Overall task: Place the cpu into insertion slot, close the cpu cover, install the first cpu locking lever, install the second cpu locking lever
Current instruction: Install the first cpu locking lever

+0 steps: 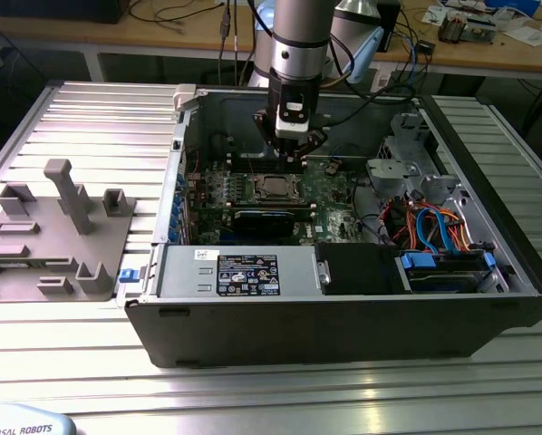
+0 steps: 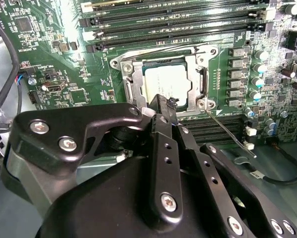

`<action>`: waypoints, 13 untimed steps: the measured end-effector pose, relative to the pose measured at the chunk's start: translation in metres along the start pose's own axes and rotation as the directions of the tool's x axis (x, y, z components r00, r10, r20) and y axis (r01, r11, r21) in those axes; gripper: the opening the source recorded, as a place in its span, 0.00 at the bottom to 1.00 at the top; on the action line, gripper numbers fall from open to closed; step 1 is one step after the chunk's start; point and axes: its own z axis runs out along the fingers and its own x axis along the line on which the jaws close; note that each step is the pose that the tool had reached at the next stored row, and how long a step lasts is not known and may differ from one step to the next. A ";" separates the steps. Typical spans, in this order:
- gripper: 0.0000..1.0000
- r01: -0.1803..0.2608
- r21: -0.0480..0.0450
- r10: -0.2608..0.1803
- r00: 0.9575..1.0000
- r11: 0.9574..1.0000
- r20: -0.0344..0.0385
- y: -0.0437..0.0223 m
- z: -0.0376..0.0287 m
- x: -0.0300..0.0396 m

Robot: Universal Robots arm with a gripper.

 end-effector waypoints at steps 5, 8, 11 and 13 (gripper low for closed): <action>0.11 0.011 0.000 -0.011 1.000 1.000 0.000 0.0000 0.0000 0.0000; 0.11 0.015 0.000 -0.015 1.000 1.000 0.000 0.0000 0.0000 0.0000; 0.11 0.020 0.000 -0.020 1.000 1.000 0.000 0.0000 0.0000 0.0000; 0.11 0.024 -0.001 -0.024 1.000 1.000 0.001 0.0000 0.0000 0.0000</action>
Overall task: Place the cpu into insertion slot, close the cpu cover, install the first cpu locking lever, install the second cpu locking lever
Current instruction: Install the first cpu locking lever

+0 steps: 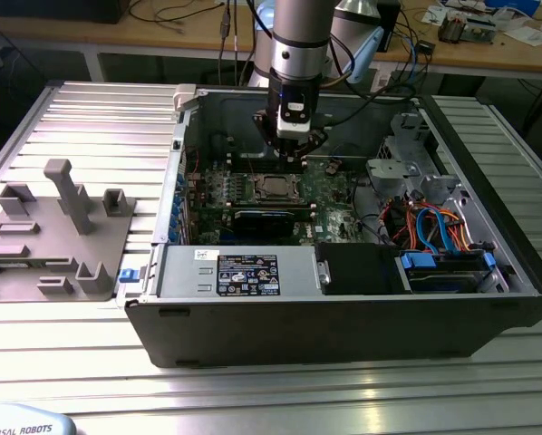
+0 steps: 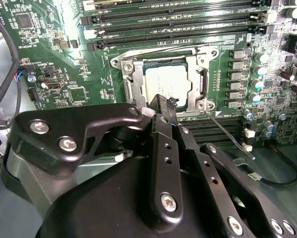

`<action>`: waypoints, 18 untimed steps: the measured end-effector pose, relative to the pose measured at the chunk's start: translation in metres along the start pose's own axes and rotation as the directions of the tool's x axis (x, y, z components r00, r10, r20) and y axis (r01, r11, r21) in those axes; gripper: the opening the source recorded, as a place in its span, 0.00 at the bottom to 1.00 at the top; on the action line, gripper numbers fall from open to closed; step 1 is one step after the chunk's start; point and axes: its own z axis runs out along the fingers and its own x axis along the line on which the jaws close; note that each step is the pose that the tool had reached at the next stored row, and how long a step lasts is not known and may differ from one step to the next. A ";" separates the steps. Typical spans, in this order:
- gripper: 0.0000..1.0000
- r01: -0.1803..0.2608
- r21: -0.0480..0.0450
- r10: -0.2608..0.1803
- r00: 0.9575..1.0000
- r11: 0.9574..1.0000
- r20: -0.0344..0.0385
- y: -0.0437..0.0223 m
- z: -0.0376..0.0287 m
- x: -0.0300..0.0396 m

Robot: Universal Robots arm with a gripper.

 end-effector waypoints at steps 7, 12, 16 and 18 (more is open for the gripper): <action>0.11 0.011 0.000 -0.011 1.000 1.000 0.000 0.0000 0.0000 0.0000; 0.11 0.018 0.000 -0.018 1.000 1.000 0.000 0.0000 0.0000 0.0000; 0.11 0.022 0.000 -0.022 1.000 1.000 0.000 0.0000 0.0000 0.0000; 0.11 0.025 0.000 -0.025 1.000 1.000 0.001 0.0000 0.0000 0.0000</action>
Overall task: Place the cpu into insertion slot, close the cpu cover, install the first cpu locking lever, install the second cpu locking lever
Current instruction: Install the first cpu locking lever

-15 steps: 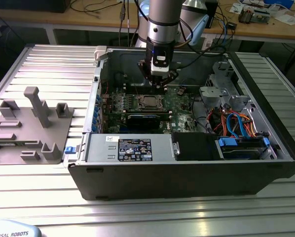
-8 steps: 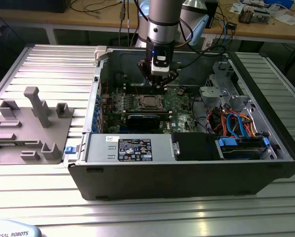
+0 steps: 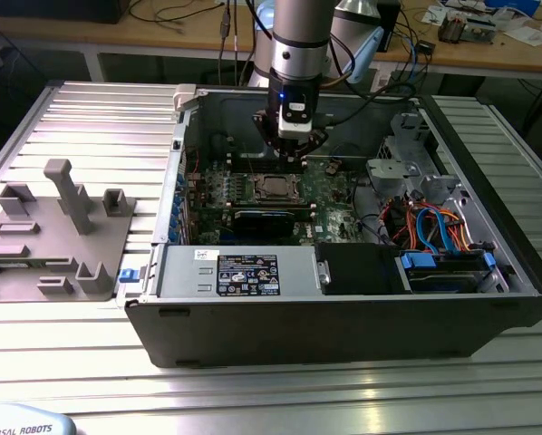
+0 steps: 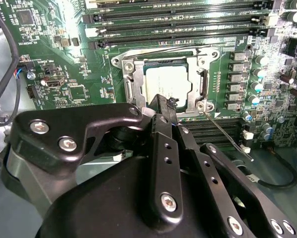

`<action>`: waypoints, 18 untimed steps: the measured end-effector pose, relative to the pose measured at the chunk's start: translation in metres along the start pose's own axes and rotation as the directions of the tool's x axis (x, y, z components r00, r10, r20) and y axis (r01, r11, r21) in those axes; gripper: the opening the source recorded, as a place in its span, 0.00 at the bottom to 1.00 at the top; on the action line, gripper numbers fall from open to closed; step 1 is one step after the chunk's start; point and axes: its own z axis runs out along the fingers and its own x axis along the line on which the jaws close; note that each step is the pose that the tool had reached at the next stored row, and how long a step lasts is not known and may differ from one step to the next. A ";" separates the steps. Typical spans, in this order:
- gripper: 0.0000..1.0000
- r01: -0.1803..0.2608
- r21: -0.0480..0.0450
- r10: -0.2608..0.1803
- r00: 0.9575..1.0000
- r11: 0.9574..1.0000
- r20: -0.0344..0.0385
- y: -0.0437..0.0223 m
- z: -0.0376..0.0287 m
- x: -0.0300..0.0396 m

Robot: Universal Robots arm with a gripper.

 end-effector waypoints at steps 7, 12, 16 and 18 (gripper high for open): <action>0.11 0.009 0.000 -0.009 1.000 1.000 0.000 0.0000 0.0000 0.0000; 0.11 0.017 0.000 -0.017 1.000 1.000 0.000 0.0000 0.0000 0.0000; 0.11 0.024 -0.001 -0.024 1.000 1.000 0.001 0.0000 0.0000 0.0000; 0.11 0.027 -0.001 -0.027 1.000 1.000 0.001 0.0000 0.0000 0.0000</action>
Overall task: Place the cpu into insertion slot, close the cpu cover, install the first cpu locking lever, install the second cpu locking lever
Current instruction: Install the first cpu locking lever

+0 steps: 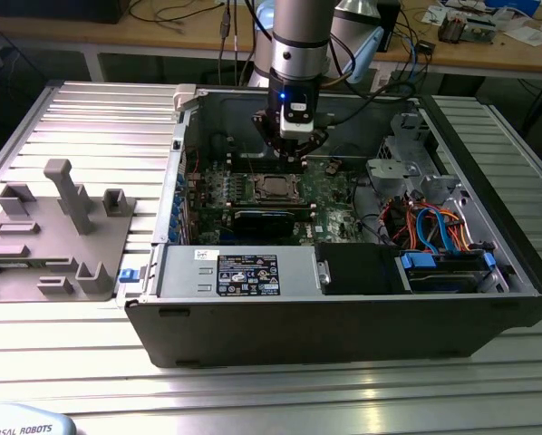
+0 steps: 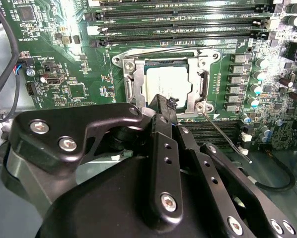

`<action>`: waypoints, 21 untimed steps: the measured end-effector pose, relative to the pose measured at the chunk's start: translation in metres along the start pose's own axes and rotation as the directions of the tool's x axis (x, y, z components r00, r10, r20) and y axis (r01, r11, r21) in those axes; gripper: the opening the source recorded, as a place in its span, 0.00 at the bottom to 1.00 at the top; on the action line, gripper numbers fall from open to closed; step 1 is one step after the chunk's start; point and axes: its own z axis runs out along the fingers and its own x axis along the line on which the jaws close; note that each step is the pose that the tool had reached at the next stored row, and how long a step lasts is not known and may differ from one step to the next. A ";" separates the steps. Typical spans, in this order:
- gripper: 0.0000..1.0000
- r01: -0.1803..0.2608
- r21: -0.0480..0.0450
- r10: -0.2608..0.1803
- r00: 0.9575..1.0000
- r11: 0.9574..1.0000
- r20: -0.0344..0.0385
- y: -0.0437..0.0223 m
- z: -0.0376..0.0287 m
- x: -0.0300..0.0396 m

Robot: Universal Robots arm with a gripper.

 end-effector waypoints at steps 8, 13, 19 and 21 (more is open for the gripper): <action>0.11 0.012 0.000 -0.012 1.000 1.000 0.000 0.0000 0.0000 0.0000; 0.11 0.020 0.000 -0.020 1.000 1.000 0.000 0.0000 0.0000 0.0000; 0.11 0.028 0.000 -0.028 1.000 1.000 0.001 0.0000 0.0000 0.0000; 0.11 0.031 -0.001 -0.031 1.000 1.000 0.001 0.0000 0.0000 0.0000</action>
